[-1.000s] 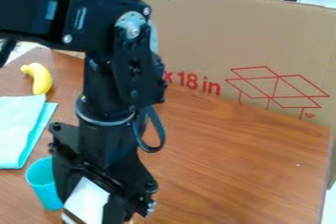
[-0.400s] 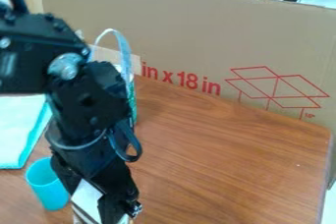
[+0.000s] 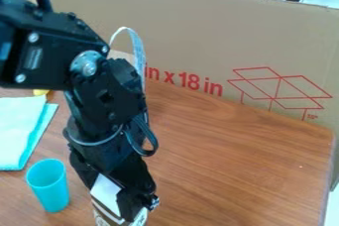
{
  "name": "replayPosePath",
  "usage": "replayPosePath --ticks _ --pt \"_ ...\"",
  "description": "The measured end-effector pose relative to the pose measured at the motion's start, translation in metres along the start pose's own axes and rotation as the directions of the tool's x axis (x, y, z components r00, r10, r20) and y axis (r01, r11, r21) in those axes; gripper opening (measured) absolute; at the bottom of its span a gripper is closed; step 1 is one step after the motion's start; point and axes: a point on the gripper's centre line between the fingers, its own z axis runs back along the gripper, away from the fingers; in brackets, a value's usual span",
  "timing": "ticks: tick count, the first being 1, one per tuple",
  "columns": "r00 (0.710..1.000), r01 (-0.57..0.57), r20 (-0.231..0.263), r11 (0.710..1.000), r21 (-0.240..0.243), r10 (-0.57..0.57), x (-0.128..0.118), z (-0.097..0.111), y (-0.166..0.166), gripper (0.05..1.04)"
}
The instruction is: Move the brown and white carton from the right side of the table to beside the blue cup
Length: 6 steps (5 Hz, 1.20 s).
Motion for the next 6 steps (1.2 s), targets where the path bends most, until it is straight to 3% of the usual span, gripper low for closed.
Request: replayPosePath --ticks 1,2,3,4,5,6 --pt "0.992 -0.094 -0.081 0.995 -0.013 0.093 -0.007 0.002 0.0 0.88" --pt "0.985 -0.123 -0.126 0.992 -0.006 0.122 -0.013 0.006 0.001 1.018" --pt "0.988 -0.12 -0.095 0.993 -0.012 0.119 -0.008 0.018 0.005 1.009" --pt "0.996 -0.06 -0.074 0.998 -0.031 0.058 0.001 0.041 0.017 1.009" --pt "0.992 0.066 -0.105 0.996 -0.068 -0.073 0.015 0.065 0.038 1.009" --pt "0.981 0.055 -0.182 0.993 -0.109 -0.074 0.027 0.071 0.06 1.009"
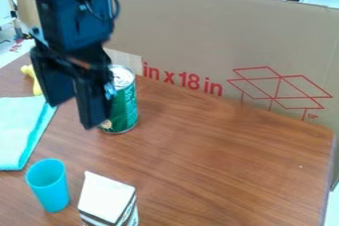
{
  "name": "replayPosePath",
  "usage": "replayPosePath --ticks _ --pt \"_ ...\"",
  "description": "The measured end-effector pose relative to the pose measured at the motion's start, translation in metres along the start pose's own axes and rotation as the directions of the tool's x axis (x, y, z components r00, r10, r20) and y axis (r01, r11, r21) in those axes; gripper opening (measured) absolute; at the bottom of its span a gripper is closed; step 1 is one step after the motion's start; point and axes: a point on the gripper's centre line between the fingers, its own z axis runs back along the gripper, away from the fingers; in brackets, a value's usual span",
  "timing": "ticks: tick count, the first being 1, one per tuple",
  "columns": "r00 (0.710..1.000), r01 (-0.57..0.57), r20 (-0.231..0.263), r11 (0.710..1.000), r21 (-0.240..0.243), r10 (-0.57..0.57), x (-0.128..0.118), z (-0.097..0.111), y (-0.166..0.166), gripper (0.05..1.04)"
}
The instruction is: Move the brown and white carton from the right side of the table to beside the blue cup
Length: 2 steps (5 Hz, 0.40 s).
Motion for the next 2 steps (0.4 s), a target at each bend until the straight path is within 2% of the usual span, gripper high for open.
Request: replayPosePath --ticks 1,2 --pt "0.995 0.045 -0.085 0.999 0.004 -0.044 0.003 -0.006 0.019 1.009" --pt "0.976 0.111 -0.192 0.994 0.013 -0.107 0.006 -0.013 0.03 1.009"
